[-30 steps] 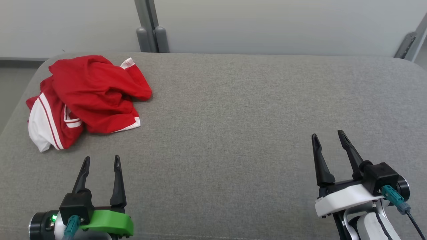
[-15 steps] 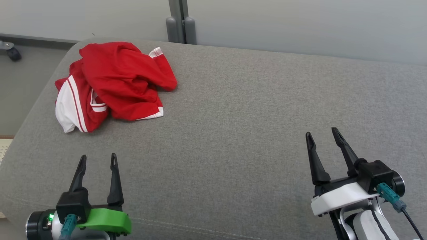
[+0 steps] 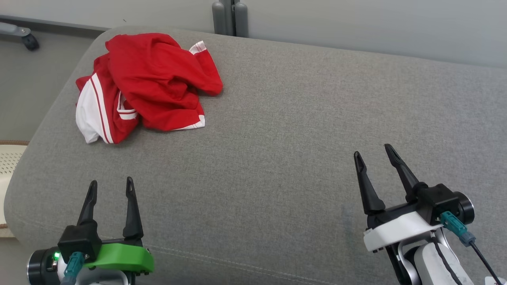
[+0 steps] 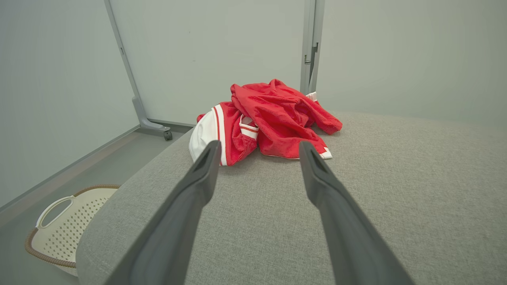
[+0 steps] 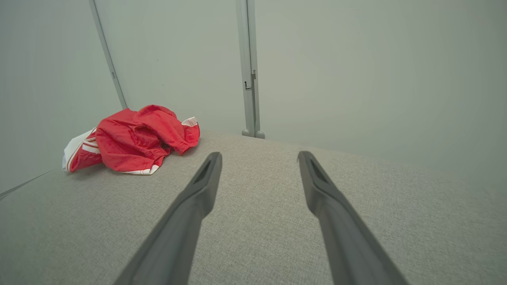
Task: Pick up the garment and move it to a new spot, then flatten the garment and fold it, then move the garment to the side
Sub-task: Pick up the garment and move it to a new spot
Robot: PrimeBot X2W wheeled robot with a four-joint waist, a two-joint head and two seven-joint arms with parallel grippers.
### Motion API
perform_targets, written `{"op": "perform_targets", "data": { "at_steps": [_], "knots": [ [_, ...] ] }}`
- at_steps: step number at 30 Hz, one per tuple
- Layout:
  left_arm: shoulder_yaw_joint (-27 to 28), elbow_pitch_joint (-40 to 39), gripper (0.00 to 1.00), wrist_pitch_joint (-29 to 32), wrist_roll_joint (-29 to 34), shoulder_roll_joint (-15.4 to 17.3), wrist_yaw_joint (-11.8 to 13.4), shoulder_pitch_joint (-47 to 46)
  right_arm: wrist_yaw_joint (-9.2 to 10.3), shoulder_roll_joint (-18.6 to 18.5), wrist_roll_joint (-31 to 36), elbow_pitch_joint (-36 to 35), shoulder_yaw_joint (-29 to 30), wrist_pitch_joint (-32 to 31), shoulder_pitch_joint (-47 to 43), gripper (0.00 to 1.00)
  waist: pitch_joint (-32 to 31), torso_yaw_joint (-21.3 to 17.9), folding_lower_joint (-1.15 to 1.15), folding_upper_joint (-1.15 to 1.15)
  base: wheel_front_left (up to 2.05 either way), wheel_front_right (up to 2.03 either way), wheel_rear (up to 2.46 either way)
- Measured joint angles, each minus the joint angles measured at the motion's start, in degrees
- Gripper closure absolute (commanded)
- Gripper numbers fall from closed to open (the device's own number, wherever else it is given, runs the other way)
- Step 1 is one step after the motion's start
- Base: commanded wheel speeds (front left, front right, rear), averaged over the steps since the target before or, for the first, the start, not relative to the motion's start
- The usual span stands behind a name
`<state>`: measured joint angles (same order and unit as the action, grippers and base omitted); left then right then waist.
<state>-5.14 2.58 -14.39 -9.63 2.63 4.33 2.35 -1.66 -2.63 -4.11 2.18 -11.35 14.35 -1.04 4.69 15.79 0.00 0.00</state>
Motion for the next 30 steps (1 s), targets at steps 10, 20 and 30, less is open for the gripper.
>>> {"op": "perform_targets", "data": {
  "at_steps": [10,20,30],
  "knots": [
    [-0.74,-0.22,0.0,-0.03,-2.44,-0.1,0.31,-3.31,-0.35,-1.01,0.7,0.02,0.11,0.0,2.17,0.0,2.82,-0.55,0.0,0.0,0.0,0.0,0.0],
    [-0.93,3.59,0.0,-0.04,-2.78,-0.31,0.32,-10.65,-0.81,-1.92,1.15,0.15,0.55,0.08,3.41,0.0,4.98,-2.27,0.0,0.0,0.0,0.0,0.0],
    [1.05,10.83,0.0,-0.04,-3.57,-0.69,0.75,-19.23,-1.34,-2.74,1.6,0.12,0.4,0.09,5.26,0.0,7.52,-4.35,0.0,0.0,0.0,0.0,0.0]
  ]
}}
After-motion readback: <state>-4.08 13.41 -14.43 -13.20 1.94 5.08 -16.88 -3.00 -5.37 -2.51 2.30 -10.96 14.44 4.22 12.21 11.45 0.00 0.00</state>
